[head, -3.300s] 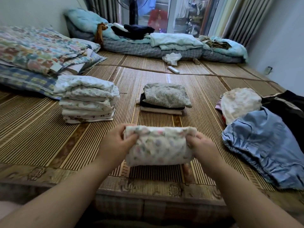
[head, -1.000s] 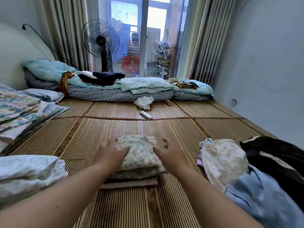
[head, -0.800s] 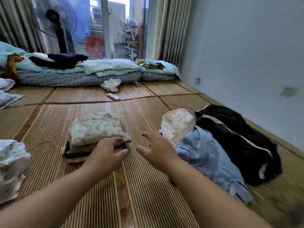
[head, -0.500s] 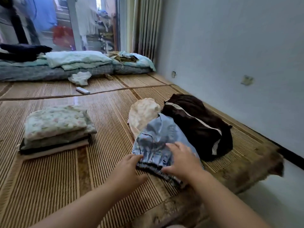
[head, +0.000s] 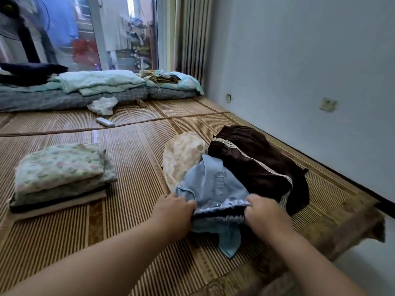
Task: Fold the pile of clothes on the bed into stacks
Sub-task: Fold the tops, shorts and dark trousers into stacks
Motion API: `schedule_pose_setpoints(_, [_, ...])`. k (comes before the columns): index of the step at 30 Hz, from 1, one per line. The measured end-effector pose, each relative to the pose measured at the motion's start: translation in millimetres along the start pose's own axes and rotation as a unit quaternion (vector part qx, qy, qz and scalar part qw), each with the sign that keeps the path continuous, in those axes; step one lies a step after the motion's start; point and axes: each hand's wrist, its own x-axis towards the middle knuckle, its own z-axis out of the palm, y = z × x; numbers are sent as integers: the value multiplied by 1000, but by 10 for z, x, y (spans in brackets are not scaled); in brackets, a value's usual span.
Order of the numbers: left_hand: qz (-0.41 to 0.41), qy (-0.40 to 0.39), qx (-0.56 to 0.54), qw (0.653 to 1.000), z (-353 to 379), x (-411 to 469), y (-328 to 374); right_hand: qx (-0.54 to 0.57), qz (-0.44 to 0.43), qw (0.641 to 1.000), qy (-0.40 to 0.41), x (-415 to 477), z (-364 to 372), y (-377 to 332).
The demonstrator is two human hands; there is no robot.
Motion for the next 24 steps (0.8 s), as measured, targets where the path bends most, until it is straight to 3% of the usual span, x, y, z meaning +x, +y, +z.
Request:
schedule_pose_setpoints(3, [-4,26,-60,998,-359,-13,-57,43,-14,999,29,46,-337,-147])
schedule_pose_setpoints(5, [-44,12,-177,983,-536,-85,-120,65,-23,997,39,46,-498,-226])
schedule_pose_setpoints(8, [-93,-26,-417,904,-689,-223,-137,66,-30,996,48,14,-636,-325])
schedule_pose_setpoints(11, [-131,18,-536,834,-838,-238,-57,140,-47,988,49,-47,-678,-419])
schedule_pose_setpoints(14, [-156,48,-604,780,-1063,-114,73,249,-84,964,-30,-158,-681,-529])
schedule_pose_setpoints(16, [-143,61,-599,785,-1219,-36,194,261,-82,960,-49,-188,-621,-645])
schedule_pose_setpoints(19, [-70,48,-570,817,-1344,61,365,295,-20,955,21,-35,-491,-694])
schedule_pose_setpoints(21, [-16,22,-609,793,-1379,93,392,319,-12,946,65,111,-485,-651])
schedule_pose_setpoints(24, [-16,28,-649,760,-1290,154,235,313,-1,942,125,387,-617,-519])
